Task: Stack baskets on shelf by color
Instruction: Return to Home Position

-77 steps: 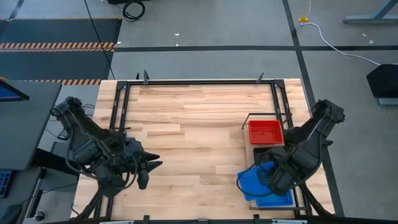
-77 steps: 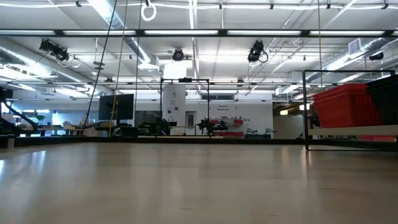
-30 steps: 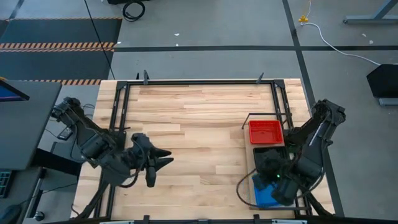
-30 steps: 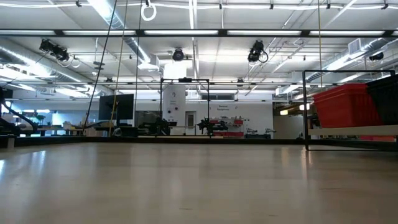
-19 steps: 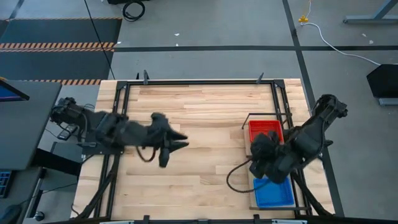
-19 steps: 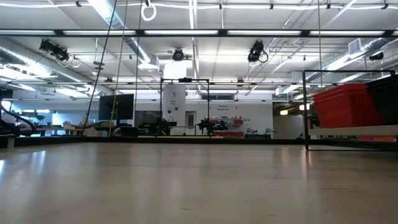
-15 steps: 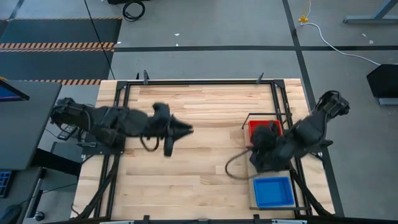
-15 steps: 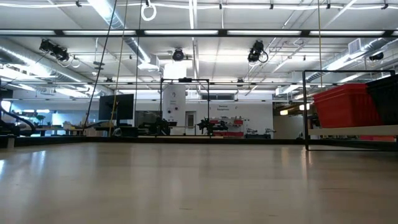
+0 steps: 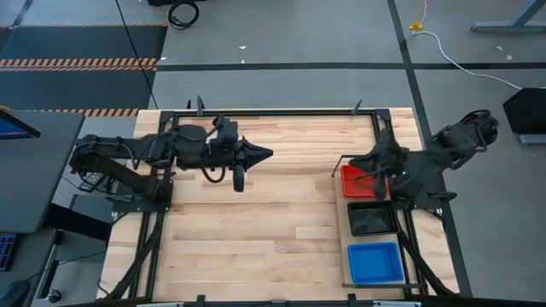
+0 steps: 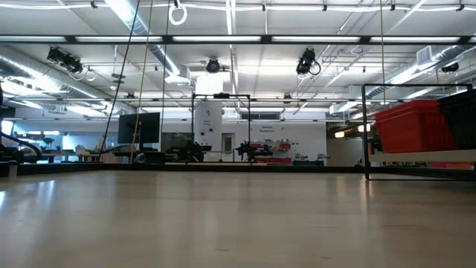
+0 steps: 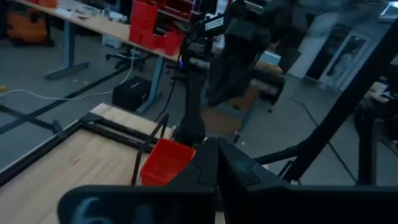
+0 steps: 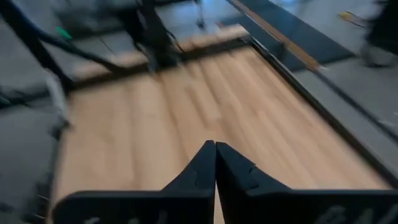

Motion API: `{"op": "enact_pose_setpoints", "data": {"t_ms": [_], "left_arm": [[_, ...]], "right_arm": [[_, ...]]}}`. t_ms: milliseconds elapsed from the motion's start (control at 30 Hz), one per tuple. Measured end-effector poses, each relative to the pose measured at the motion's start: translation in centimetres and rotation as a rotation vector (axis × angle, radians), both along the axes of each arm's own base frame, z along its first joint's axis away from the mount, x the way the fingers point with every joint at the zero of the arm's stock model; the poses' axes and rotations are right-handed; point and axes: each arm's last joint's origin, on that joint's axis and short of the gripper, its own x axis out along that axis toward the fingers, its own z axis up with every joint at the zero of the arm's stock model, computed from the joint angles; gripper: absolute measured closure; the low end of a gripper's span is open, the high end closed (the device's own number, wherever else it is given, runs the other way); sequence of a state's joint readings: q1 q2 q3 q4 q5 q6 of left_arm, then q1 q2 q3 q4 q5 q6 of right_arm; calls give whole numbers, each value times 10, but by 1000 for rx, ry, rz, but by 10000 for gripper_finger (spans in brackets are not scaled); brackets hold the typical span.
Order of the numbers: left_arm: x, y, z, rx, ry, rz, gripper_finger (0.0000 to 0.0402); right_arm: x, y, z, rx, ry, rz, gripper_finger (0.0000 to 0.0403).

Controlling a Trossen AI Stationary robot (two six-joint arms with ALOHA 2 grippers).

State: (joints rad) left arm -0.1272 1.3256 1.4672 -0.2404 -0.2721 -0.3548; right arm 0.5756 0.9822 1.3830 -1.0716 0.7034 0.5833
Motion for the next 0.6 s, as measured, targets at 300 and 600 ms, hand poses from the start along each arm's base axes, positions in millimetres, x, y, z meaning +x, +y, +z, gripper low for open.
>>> {"op": "enact_pose_setpoints", "data": {"t_ms": [300, 600], "left_arm": [[0, 10, -49, -75, -153, -41, 399], [-67, 39, -94, -138, -320, 5, 400]], "right_arm": [[-19, -21, -51, 203, -323, 94, 398], [-31, -36, -84, 176, -380, 42, 399]]}}
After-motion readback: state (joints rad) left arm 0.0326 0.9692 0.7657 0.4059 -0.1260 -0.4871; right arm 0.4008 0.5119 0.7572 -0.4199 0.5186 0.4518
